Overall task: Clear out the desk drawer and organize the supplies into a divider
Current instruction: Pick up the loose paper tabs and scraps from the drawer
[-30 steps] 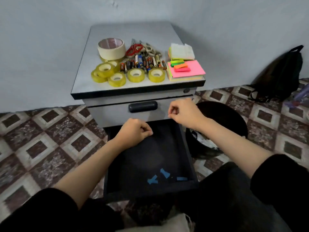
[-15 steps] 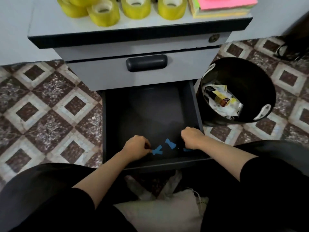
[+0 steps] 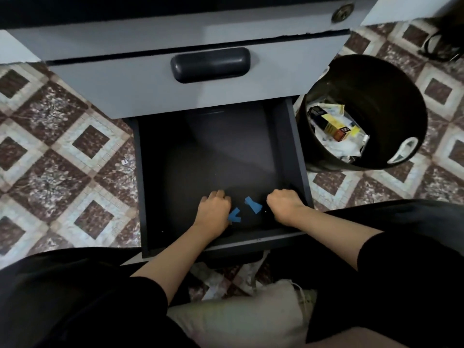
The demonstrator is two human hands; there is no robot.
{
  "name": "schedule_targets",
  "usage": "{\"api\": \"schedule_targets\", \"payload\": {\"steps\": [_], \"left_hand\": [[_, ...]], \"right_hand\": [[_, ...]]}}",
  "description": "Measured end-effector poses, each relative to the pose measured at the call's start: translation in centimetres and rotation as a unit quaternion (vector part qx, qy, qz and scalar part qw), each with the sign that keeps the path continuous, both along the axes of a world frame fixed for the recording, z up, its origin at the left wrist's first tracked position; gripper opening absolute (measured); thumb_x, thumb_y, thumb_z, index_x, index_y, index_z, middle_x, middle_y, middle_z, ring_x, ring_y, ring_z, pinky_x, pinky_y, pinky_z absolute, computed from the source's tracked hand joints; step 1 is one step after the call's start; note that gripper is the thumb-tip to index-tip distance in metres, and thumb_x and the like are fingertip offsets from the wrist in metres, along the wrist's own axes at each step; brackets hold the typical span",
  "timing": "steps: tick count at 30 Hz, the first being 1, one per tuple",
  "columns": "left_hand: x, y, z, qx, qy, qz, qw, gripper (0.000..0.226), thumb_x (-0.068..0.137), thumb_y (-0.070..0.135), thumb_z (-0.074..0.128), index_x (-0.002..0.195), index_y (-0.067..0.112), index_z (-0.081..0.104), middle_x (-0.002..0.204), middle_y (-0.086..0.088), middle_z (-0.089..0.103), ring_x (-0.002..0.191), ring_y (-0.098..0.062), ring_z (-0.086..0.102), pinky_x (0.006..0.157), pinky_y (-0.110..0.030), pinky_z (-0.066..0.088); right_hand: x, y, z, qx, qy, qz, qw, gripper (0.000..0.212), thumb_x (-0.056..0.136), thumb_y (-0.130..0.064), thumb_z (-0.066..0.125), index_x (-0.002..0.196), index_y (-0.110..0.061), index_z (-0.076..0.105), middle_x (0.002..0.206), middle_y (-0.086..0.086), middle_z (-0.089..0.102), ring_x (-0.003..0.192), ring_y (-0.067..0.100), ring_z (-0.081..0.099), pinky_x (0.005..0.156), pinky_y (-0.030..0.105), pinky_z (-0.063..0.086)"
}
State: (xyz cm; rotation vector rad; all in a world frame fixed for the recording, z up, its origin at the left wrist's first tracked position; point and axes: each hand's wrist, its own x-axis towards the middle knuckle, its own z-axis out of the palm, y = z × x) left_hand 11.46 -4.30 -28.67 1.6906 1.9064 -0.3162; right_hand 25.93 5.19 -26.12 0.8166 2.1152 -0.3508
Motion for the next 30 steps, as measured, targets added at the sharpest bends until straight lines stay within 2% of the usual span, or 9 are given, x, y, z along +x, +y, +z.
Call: {"api": "schedule_targets", "payload": {"steps": [4,7,10,13,17,19,21,26,30], "left_hand": [[0.2,0.0,-0.3,0.017,-0.025,-0.004,1.0,0.022,0.087,0.021,0.061,0.108,0.014,0.063,0.117,-0.005,0.056,0.112,-0.021,0.049,0.092,-0.031,0.039],[0.1,0.0,-0.3,0.008,-0.048,0.007,0.999,0.019,0.088,0.021,0.061,0.105,0.014,0.065,0.114,-0.005,0.057,0.11,-0.021,0.05,0.087,-0.03,0.041],[0.1,0.1,-0.3,-0.009,-0.07,0.008,0.997,0.017,0.089,0.017,0.06,0.104,0.011,0.065,0.113,-0.007,0.059,0.107,-0.023,0.053,0.083,-0.03,0.043],[0.0,0.0,-0.2,-0.029,-0.08,0.01,0.996,0.015,0.089,0.015,0.058,0.102,0.01,0.064,0.11,-0.009,0.062,0.101,-0.025,0.057,0.081,-0.032,0.045],[-0.2,0.0,-0.4,-0.033,-0.088,0.04,0.995,0.019,0.087,0.018,0.06,0.105,0.014,0.06,0.11,-0.008,0.063,0.102,-0.026,0.058,0.082,-0.033,0.046],[-0.3,-0.1,-0.4,-0.031,-0.09,0.049,0.994,0.023,0.088,0.019,0.059,0.11,0.015,0.058,0.11,-0.007,0.063,0.102,-0.025,0.058,0.083,-0.034,0.047],[-0.6,-0.2,-0.5,-0.031,-0.087,0.059,0.994,0.021,0.087,0.02,0.06,0.108,0.017,0.06,0.108,-0.005,0.063,0.102,-0.024,0.058,0.083,-0.034,0.047],[-1.2,-0.3,-0.7,-0.04,-0.087,0.087,0.992,0.009,0.084,0.024,0.065,0.092,0.022,0.067,0.102,-0.001,0.066,0.098,-0.02,0.06,0.08,-0.029,0.046],[-1.2,-0.2,-0.7,-0.041,-0.091,0.092,0.991,0.008,0.084,0.024,0.065,0.091,0.022,0.068,0.101,0.0,0.066,0.098,-0.019,0.06,0.081,-0.03,0.048]], "right_hand": [[-0.1,-0.1,0.1,-0.011,-0.003,-0.023,1.0,0.019,0.089,-0.001,0.049,0.103,-0.002,0.061,0.112,0.014,0.062,0.103,0.029,0.06,0.071,0.031,0.042],[-0.5,-0.2,0.0,-0.02,-0.003,-0.041,0.999,0.019,0.089,-0.003,0.051,0.105,-0.002,0.061,0.113,0.014,0.061,0.104,0.029,0.059,0.074,0.031,0.044],[-0.9,0.2,0.3,-0.025,0.016,-0.103,0.994,0.018,0.088,-0.003,0.053,0.104,-0.002,0.06,0.112,0.013,0.058,0.101,0.028,0.059,0.072,0.029,0.044],[-1.7,1.2,0.6,-0.041,0.081,-0.225,0.97,0.012,0.084,0.002,0.058,0.095,0.001,0.062,0.104,0.014,0.06,0.084,0.025,0.059,0.068,0.027,0.048],[-2.6,1.6,0.3,-0.083,0.171,-0.328,0.925,0.007,0.077,0.0,0.071,0.082,-0.003,0.067,0.096,0.013,0.065,0.085,0.024,0.063,0.066,0.028,0.053],[-2.9,1.1,-0.2,-0.096,0.19,-0.338,0.917,0.02,0.073,-0.001,0.076,0.069,-0.012,0.061,0.092,0.01,0.064,0.079,0.02,0.06,0.059,0.024,0.048],[-2.8,0.4,-0.9,-0.098,0.204,-0.334,0.915,0.032,0.07,-0.002,0.079,0.065,-0.019,0.052,0.089,0.008,0.062,0.076,0.019,0.058,0.057,0.023,0.043],[-2.8,-0.4,-1.6,-0.072,0.207,-0.305,0.927,0.032,0.073,-0.005,0.077,0.085,-0.014,0.048,0.098,0.015,0.058,0.084,0.027,0.058,0.064,0.03,0.045],[-3.0,-0.5,-1.2,-0.029,0.152,-0.251,0.956,0.035,0.08,-0.018,0.073,0.107,-0.007,0.053,0.109,0.014,0.059,0.098,0.029,0.059,0.073,0.034,0.049]]}}
